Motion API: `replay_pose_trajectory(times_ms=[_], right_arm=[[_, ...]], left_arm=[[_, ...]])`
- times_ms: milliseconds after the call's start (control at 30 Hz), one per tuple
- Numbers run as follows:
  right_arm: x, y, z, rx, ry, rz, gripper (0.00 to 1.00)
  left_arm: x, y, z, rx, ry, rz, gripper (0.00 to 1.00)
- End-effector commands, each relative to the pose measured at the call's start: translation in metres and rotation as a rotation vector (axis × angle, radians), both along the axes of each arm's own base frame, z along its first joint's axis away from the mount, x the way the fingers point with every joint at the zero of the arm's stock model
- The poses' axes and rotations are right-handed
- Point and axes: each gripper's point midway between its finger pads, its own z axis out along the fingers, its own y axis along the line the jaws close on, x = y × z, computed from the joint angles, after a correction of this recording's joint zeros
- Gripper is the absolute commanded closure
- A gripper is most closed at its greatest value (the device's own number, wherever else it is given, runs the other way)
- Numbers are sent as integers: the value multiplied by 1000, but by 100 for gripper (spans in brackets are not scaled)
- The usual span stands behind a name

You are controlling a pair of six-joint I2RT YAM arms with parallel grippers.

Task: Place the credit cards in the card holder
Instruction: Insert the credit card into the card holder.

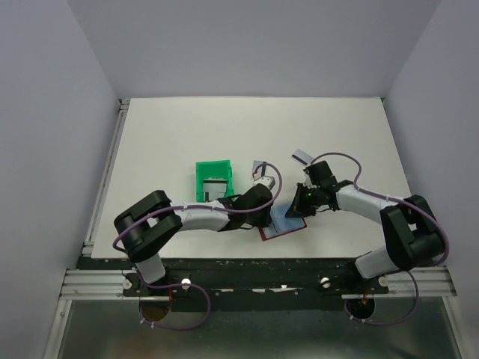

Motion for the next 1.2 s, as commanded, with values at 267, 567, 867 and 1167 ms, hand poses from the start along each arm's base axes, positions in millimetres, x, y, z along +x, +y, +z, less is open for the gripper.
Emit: replay_pose_trajectory(times_ms=[267, 567, 867, 1167], right_arm=[[1, -11, 8, -51, -62, -6, 97], [4, 15, 54, 143, -245, 113, 93], [-5, 29, 40, 203, -175, 175, 93], [-9, 29, 15, 155, -89, 190, 93]], left_arm=[[-13, 33, -21, 119, 37, 31, 98], [-16, 39, -24, 122, 48, 45, 99], [-25, 63, -23, 140, 55, 91, 99], [-27, 69, -23, 144, 57, 105, 99]])
